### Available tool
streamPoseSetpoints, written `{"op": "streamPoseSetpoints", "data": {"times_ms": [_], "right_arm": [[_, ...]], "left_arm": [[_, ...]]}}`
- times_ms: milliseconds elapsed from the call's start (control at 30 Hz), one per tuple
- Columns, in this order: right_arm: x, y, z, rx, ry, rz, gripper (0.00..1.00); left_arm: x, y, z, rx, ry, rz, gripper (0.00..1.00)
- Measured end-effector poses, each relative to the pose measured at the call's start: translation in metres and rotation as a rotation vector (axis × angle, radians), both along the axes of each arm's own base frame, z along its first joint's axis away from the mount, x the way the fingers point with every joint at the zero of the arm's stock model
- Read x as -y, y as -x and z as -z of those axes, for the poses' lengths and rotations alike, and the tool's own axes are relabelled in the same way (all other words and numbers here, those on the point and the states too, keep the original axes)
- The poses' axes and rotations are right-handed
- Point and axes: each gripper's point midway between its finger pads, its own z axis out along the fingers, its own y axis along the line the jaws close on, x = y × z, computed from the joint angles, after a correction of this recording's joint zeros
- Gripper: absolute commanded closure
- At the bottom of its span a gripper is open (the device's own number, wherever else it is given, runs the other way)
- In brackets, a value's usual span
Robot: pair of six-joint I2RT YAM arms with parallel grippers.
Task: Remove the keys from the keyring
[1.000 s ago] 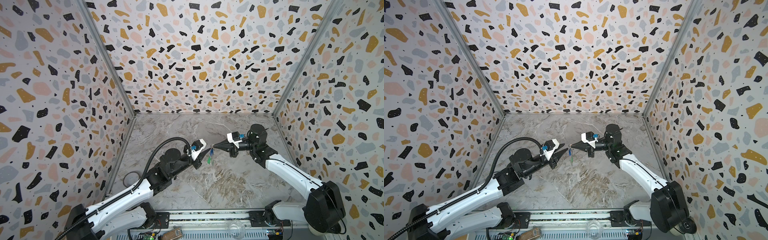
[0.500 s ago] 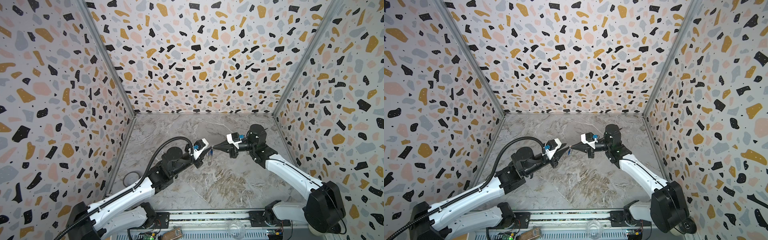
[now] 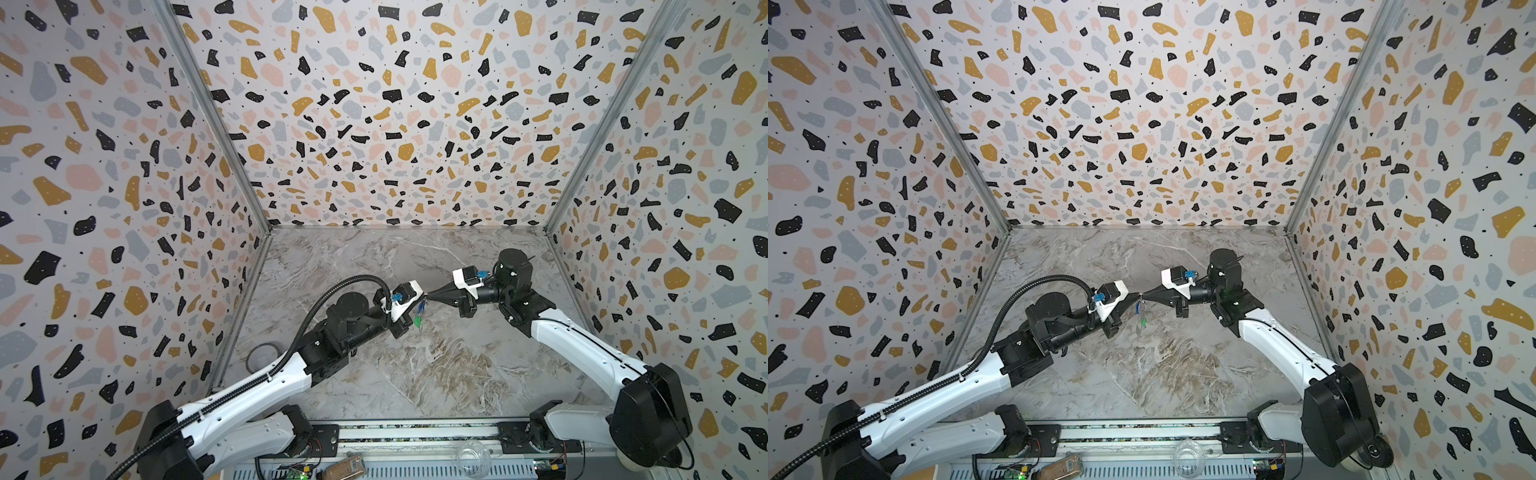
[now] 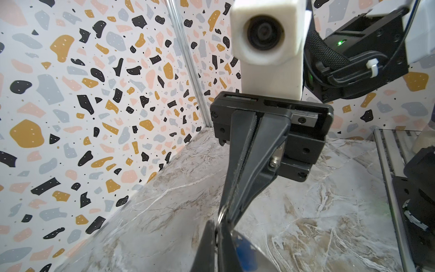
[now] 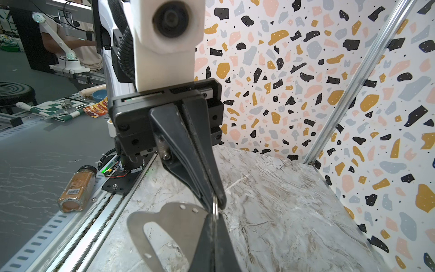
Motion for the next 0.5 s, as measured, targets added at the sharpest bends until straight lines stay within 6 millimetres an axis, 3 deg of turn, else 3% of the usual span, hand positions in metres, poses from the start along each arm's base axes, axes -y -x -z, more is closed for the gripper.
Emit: {"op": "streamPoseSetpoints", "data": {"times_ms": [67, 133, 167, 300, 500], "right_arm": [[0.000, 0.000, 0.002, -0.002, 0.006, 0.001, 0.92], [0.000, -0.001, 0.003, -0.003, 0.017, 0.011, 0.67], [0.000, -0.003, 0.003, 0.004, 0.021, 0.019, 0.62], [0.004, -0.009, -0.005, 0.077, 0.037, 0.098, 0.57], [0.030, -0.018, -0.034, 0.266, 0.035, 0.288, 0.53]], "left_arm": [[0.000, 0.001, 0.002, -0.003, -0.006, 0.005, 1.00], [0.001, 0.002, 0.003, -0.002, -0.014, 0.014, 1.00], [0.002, 0.002, 0.004, 0.000, -0.018, 0.018, 1.00], [0.003, 0.004, 0.004, 0.008, -0.023, 0.030, 1.00], [0.005, 0.007, 0.001, 0.021, -0.015, 0.052, 1.00]]}}
